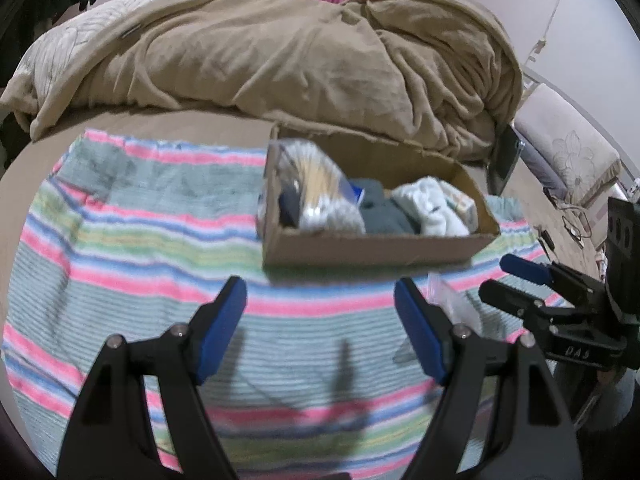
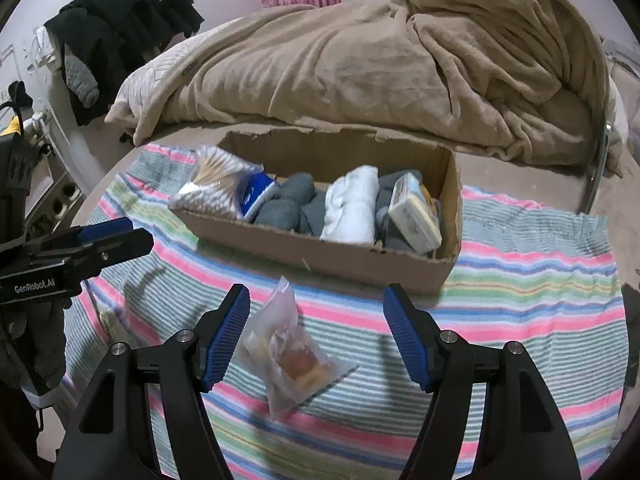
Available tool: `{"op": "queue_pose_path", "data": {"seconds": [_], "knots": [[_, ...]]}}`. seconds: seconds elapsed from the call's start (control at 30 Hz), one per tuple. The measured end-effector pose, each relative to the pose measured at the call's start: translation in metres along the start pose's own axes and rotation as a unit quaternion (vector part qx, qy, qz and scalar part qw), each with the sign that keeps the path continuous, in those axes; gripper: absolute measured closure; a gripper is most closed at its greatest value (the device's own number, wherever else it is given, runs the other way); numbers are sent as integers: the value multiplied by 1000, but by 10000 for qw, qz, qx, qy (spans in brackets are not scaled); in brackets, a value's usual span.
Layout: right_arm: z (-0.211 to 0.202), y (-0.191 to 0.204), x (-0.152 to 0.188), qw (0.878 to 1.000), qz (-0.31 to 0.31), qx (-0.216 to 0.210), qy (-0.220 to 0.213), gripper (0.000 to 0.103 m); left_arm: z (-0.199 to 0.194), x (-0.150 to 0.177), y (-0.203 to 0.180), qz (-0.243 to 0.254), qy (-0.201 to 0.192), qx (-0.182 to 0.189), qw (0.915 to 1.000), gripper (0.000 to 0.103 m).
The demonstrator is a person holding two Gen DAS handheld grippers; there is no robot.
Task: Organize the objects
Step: 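Lower the right tool to the clear snack bag and grasp it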
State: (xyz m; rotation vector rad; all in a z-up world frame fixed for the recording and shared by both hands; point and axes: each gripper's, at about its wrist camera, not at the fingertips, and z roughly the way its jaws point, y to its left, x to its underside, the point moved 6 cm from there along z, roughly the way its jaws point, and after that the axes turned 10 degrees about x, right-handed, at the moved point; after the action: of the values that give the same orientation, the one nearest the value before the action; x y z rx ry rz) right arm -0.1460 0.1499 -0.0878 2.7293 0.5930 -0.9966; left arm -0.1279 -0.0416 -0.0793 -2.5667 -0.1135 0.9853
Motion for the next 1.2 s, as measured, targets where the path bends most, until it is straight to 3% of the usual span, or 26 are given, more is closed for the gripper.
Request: {"op": "queue_pose_path", "data": {"seconds": [0.43, 1.07, 1.2], "knots": [[11, 16, 27, 9991, -248, -109, 336, 31, 7, 29, 5, -248, 250, 68, 9994, 21], [38, 34, 40, 9948, -806, 204, 595, 31, 15, 52, 11, -356, 500, 111, 9981, 21], [36, 32, 38, 9954, -740, 163, 594, 41, 16, 53, 13, -370, 515, 76, 9980, 20]]}}
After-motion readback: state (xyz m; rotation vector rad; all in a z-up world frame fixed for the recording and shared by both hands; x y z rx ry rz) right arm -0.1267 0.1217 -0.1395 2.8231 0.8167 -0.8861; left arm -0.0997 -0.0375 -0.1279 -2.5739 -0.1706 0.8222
